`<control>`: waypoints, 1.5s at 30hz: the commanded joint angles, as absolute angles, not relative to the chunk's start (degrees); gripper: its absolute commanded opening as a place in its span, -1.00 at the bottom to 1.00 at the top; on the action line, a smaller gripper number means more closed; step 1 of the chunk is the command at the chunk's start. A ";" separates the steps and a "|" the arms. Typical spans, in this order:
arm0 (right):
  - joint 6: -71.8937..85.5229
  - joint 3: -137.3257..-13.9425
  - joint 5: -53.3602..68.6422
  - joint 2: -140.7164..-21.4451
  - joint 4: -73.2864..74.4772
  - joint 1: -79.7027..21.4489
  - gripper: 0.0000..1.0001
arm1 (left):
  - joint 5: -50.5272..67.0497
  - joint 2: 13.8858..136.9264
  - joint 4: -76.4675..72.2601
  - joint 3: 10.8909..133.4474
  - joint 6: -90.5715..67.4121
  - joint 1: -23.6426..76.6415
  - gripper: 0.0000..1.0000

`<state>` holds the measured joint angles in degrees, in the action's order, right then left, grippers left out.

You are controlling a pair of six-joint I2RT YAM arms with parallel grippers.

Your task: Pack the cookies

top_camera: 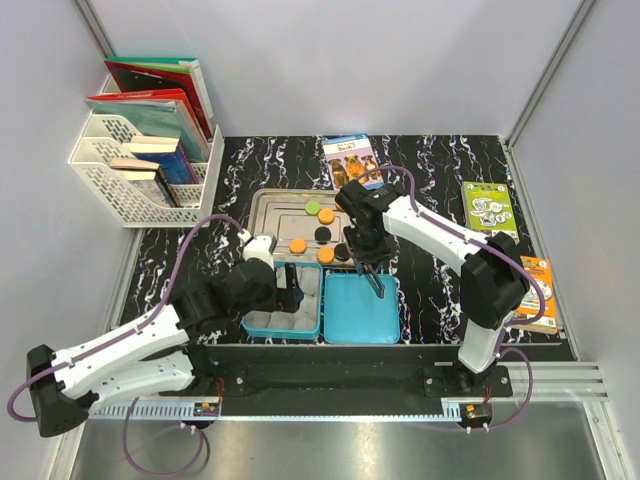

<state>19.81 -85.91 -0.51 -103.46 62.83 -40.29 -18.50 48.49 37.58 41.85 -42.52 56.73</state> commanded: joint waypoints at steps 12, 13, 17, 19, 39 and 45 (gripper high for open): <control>23.82 -81.92 2.19 -92.82 60.03 -40.43 -0.17 | -18.99 50.10 34.89 42.36 -43.07 56.60 0.98; 24.43 -81.48 2.37 -92.46 59.51 -40.52 -0.17 | -18.98 50.18 34.89 42.45 -43.07 56.60 0.98; 24.87 -80.33 3.25 -91.76 58.27 -40.87 -0.16 | -18.72 50.97 34.80 42.71 -43.07 56.60 0.98; 25.05 -80.07 3.34 -92.02 58.18 -41.04 -0.17 | -18.63 51.41 34.72 42.80 -43.07 56.60 0.98; 26.63 -79.02 0.97 -90.70 55.55 -42.54 -0.11 | -18.11 52.65 34.37 42.89 -43.07 56.69 0.98; 26.81 -76.64 -1.30 -91.50 54.32 -42.54 -0.02 | -18.02 52.73 34.37 42.63 -43.15 56.60 0.98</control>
<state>26.15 -77.97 2.15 -92.01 56.93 -42.02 -18.17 52.64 36.64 41.58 -42.76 56.73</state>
